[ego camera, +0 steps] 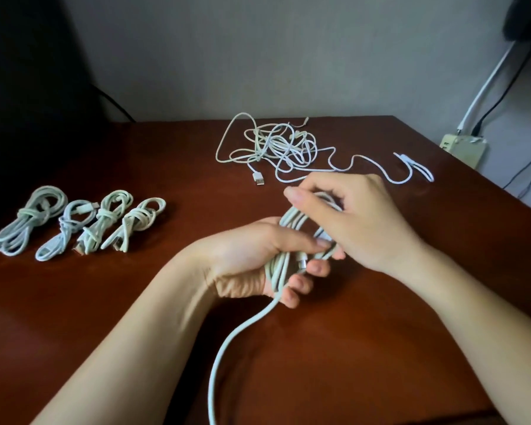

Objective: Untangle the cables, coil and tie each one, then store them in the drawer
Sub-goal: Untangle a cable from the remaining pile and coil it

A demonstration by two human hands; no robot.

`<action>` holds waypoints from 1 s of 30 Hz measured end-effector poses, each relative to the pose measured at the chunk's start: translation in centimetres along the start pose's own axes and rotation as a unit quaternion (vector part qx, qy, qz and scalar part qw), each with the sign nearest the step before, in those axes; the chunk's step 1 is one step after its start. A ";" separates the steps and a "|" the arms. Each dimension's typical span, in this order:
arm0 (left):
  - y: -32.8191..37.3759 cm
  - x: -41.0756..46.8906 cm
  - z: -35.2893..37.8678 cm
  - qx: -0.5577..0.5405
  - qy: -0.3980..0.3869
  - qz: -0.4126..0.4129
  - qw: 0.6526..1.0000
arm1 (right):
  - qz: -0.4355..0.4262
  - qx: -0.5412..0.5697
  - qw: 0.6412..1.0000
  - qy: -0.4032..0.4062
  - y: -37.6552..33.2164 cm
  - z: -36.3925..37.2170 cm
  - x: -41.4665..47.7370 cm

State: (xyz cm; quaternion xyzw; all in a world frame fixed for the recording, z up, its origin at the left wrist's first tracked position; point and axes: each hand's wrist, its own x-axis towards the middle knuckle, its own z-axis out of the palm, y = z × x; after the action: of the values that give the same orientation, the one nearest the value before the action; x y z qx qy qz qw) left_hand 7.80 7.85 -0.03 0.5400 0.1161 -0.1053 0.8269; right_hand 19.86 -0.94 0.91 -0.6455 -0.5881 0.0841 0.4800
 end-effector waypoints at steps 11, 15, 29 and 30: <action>0.2 0.2 1.0 0.054 0.035 0.051 0.997 | -0.096 -0.026 0.994 0.053 1.0 -0.5 0.4; 0.1 0.2 0.6 0.005 0.054 0.091 0.994 | -0.098 -0.027 0.982 0.160 1.1 -0.7 0.8; 0.6 0.0 -0.7 -0.025 0.148 0.087 0.985 | 0.202 0.447 0.833 0.256 1.0 -1.9 2.0; 0.7 0.0 -1.0 -0.042 0.162 0.081 0.982 | 0.203 0.462 0.832 0.231 0.9 -1.8 1.9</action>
State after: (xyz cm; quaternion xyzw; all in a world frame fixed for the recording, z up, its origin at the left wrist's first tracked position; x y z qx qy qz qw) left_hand 7.90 9.02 0.18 0.5222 0.2086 0.0564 0.8250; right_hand 22.23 -0.15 2.09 -0.4542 -0.2087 0.2896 0.8163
